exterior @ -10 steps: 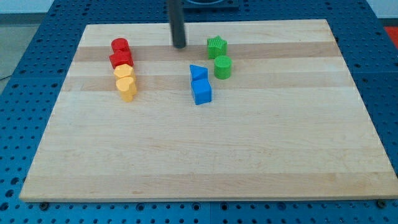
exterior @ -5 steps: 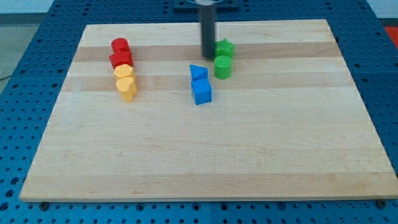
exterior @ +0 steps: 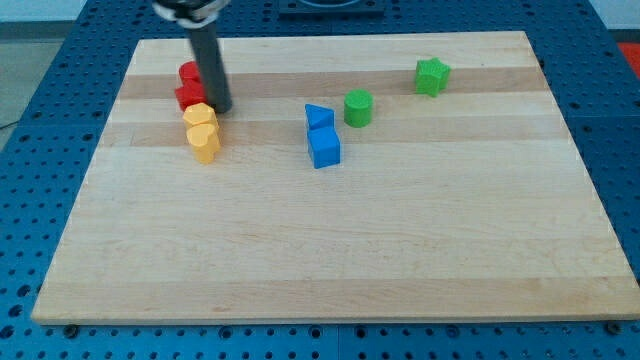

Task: Move the green blocks to the right side

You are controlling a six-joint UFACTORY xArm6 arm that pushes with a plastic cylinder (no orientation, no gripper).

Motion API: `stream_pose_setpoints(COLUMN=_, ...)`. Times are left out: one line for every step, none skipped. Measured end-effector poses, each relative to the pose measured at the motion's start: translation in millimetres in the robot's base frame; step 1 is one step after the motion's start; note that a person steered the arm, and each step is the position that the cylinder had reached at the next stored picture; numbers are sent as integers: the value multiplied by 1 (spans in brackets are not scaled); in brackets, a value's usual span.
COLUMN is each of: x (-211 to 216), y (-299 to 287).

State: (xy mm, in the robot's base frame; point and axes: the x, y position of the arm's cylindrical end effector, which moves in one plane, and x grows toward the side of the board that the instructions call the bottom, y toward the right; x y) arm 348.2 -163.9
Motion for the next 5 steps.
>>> stream_pose_setpoints(x=11, y=46)
stream_pose_setpoints(x=6, y=134)
stream_pose_setpoints(x=-7, y=225)
stream_pose_setpoints(x=-8, y=255)
stream_pose_setpoints(x=15, y=201)
